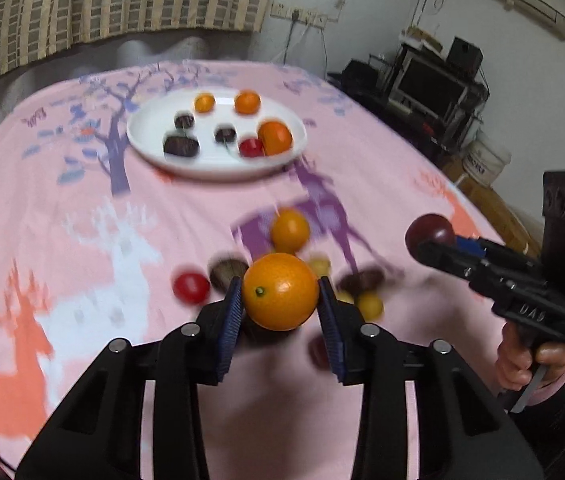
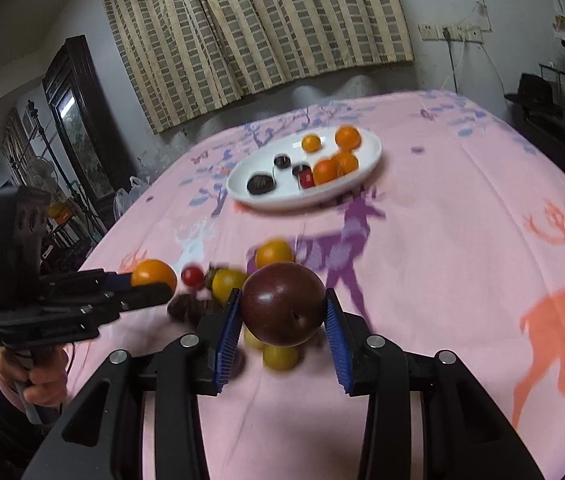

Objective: Organize fruits
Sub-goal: 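Carry an orange in the left tool while the right tool carries a dark plum to the plate, then grasp a yellow tomato with the right tool while the left tool grasps a red tomato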

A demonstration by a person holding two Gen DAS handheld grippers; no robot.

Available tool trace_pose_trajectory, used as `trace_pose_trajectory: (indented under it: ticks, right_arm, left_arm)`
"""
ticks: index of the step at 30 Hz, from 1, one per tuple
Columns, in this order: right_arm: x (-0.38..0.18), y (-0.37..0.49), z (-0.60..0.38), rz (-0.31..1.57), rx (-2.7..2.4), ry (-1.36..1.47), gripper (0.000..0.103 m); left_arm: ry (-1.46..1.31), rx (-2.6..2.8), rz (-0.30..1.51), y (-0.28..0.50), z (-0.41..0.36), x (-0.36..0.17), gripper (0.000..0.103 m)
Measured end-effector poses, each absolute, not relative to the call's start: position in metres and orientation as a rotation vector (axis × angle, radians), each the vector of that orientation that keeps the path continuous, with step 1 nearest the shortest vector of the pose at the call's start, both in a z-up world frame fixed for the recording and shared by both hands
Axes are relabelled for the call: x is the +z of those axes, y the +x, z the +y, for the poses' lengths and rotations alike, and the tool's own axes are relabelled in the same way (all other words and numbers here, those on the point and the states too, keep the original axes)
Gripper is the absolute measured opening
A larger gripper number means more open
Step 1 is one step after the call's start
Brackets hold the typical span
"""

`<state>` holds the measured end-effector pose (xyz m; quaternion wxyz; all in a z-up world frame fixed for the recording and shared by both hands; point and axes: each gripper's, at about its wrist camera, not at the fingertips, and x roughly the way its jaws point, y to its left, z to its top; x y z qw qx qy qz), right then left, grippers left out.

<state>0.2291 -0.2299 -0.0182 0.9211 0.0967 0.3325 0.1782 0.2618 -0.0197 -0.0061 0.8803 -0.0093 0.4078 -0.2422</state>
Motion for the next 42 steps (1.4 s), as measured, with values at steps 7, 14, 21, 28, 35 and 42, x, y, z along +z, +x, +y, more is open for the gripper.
trace_pose_trajectory:
  ticks: [7, 14, 21, 28, 35, 42]
  right_arm:
    - [-0.002, 0.364, -0.206, 0.638, 0.304, 0.116, 0.041]
    - [-0.024, 0.434, -0.186, 0.680, 0.317, 0.086, 0.042]
    - [-0.010, 0.409, -0.189, 0.650, 0.320, 0.074, 0.075]
    - [-0.005, 0.339, -0.188, 0.671, 0.381, 0.020, 0.076]
    - [-0.038, 0.308, -0.176, 0.798, 0.405, -0.013, 0.075]
    - [-0.060, 0.317, -0.172, 0.900, 0.432, 0.008, 0.059]
  left_arm:
    - [-0.010, -0.364, 0.817, 0.400, -0.034, 0.009, 0.037]
    - [-0.009, -0.295, 0.886, 0.476, -0.039, -0.016, 0.037]
    - [-0.064, -0.227, 0.825, 0.457, -0.019, 0.000, 0.090]
    - [-0.105, -0.225, 0.807, 0.373, 0.008, 0.020, 0.099]
    - [-0.121, -0.184, 0.782, 0.297, 0.025, -0.014, 0.099]
    - [-0.191, -0.179, 0.860, 0.295, 0.041, -0.033, 0.099]
